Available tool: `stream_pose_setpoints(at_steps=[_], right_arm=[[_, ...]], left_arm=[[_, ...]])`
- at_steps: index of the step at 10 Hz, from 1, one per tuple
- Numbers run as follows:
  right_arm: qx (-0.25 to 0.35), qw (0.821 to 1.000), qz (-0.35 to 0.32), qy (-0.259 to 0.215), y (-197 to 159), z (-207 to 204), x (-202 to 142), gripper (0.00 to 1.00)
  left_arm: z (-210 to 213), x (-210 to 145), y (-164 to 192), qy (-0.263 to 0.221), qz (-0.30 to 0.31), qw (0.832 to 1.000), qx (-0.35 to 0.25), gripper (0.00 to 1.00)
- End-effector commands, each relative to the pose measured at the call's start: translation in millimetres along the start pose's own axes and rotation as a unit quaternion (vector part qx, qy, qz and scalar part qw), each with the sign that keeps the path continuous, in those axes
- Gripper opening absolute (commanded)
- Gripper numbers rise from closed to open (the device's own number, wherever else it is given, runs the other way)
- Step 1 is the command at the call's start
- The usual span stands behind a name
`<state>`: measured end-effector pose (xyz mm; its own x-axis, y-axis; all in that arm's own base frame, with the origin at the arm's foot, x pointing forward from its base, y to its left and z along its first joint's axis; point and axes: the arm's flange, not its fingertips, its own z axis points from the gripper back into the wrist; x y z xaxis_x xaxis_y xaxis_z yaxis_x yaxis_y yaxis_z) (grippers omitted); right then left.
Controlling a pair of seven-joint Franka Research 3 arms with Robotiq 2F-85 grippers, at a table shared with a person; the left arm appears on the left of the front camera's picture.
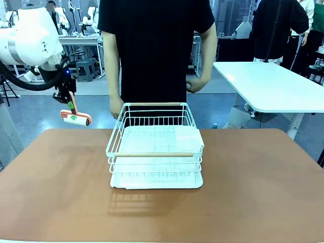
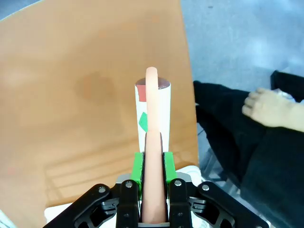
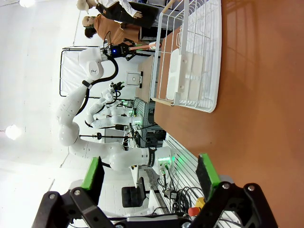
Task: Clean the table.
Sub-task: Place the Lint Roller down when the Dish drying rack is positioned in the middle of the table.
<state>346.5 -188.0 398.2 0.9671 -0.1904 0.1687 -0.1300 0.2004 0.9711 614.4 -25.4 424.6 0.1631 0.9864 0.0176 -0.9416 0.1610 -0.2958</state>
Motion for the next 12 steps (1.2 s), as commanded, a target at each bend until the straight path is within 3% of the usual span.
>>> stream_pose_setpoints(at_steps=[1,2,5,11,12], right_arm=[[0.007,1.000,0.007,-0.003,2,0,-1,1.00],[0.007,1.000,0.007,-0.003,2,0,-1,1.00],[0.007,1.000,0.007,-0.003,2,0,-1,1.00],[0.007,1.000,0.007,-0.003,2,0,-1,1.00],[0.007,1.000,0.007,-0.003,2,0,-1,1.00]], left_arm=[[-11,10,2,0.045,0.002,0.999,0.008,0.21],[-21,19,5,0.060,0.009,0.998,0.009,0.21],[-42,22,20,0.046,0.028,0.998,0.017,0.21],[-67,27,40,0.052,0.073,0.992,0.084,0.21],[-64,23,43,0.054,0.073,0.992,0.086,0.62]])
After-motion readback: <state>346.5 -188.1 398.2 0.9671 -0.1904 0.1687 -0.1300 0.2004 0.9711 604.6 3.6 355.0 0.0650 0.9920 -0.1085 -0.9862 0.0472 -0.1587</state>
